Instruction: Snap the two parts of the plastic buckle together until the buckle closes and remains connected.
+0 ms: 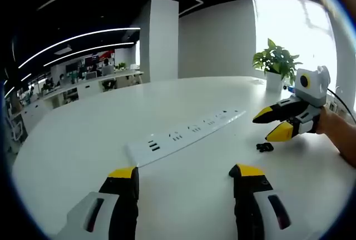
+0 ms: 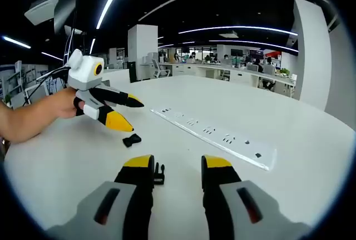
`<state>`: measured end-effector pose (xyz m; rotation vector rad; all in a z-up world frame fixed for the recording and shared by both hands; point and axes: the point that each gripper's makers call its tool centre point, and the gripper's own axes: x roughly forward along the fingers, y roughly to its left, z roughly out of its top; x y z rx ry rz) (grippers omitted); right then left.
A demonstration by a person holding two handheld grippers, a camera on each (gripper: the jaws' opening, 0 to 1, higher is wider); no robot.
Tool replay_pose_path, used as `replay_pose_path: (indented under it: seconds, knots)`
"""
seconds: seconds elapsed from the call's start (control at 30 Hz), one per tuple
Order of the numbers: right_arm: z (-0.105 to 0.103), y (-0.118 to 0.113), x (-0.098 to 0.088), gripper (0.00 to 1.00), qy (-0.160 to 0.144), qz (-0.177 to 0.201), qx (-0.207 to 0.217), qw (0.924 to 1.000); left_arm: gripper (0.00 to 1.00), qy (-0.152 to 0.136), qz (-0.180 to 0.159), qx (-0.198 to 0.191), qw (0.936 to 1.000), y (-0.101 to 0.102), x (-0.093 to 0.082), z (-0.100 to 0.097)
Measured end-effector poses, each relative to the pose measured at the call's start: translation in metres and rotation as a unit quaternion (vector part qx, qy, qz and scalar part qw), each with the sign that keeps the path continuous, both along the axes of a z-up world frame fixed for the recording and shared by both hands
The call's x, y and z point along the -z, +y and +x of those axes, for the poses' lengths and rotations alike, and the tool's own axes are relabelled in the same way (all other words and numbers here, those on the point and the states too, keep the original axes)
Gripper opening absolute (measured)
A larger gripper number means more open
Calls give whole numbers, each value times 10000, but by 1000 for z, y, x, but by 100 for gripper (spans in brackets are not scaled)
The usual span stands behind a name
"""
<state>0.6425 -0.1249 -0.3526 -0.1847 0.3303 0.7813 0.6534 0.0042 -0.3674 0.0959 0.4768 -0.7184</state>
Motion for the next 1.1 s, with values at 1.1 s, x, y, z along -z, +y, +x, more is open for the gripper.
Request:
replay_pose_path:
  seconds: [1.1]
  knots:
    - [-19, 10, 5, 23, 158, -83, -646, 9978, 44, 58, 526, 1716, 9837, -39, -16, -2]
